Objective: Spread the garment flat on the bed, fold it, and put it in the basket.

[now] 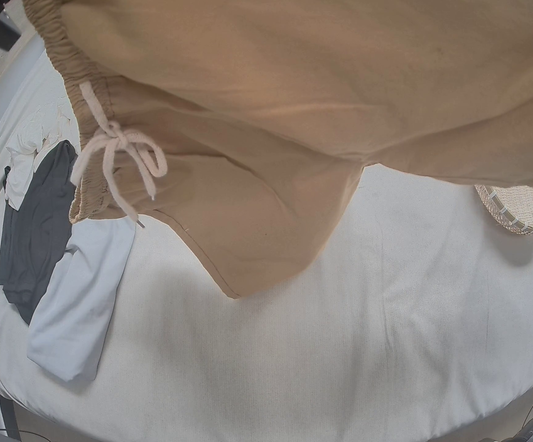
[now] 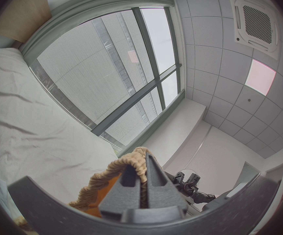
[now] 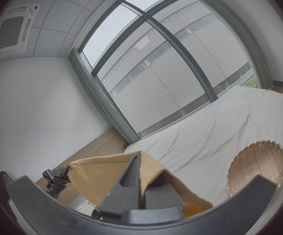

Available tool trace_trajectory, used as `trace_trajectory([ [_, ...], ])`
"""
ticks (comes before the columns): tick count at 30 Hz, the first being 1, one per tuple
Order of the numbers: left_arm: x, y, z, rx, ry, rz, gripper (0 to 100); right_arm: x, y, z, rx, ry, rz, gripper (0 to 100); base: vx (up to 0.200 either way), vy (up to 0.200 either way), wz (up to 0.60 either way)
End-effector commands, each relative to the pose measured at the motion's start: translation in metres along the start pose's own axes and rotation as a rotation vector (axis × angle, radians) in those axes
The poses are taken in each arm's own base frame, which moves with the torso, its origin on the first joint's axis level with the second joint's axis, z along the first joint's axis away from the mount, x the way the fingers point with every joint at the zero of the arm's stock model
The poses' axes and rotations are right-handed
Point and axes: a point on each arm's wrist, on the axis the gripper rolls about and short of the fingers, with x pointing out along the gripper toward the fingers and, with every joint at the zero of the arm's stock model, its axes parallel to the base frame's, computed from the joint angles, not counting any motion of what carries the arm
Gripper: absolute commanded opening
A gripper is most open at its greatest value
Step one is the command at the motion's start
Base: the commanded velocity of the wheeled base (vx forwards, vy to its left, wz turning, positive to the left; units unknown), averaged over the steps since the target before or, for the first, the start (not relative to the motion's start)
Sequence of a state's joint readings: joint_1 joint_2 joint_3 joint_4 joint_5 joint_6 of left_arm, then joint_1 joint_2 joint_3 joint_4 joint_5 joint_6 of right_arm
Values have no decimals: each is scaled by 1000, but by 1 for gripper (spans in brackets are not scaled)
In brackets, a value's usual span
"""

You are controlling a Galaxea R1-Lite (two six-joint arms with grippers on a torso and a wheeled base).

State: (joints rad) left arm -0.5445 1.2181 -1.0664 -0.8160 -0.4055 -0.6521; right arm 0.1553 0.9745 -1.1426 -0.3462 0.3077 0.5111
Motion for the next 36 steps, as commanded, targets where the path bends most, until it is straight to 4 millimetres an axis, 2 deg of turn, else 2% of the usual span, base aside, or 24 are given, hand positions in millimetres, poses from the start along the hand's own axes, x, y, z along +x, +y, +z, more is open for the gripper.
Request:
trace_trajectory([
  [1, -5, -17, 13, -5, -10, -38, 0, 2, 10, 18, -13, -34, 21, 0, 0, 0, 0],
  [14, -9, -33, 30, -1, -26, -62, 0, -11, 46, 72, -36, -80, 110, 0, 0, 0, 0],
  [19, -16, -36, 29, -19, 5, -41, 0, -16, 47, 69, -11, -23, 107, 0, 0, 0, 0],
  [22, -33, -35, 16, -52, 67, 7, 0, -14, 32, 44, 44, 66, 55, 0, 0, 0, 0],
  [25, -50, -31, 0, -85, 132, 65, 0, -21, 17, 12, 74, 151, 3, 0, 0, 0, 0],
  [30, -72, -28, -20, -133, 223, 138, 0, -22, -8, -32, 99, 211, -32, 0, 0, 0, 0],
  [36, -75, -17, -25, -133, 248, 218, 0, -14, -28, -62, 121, 257, -64, 0, 0, 0, 0],
])
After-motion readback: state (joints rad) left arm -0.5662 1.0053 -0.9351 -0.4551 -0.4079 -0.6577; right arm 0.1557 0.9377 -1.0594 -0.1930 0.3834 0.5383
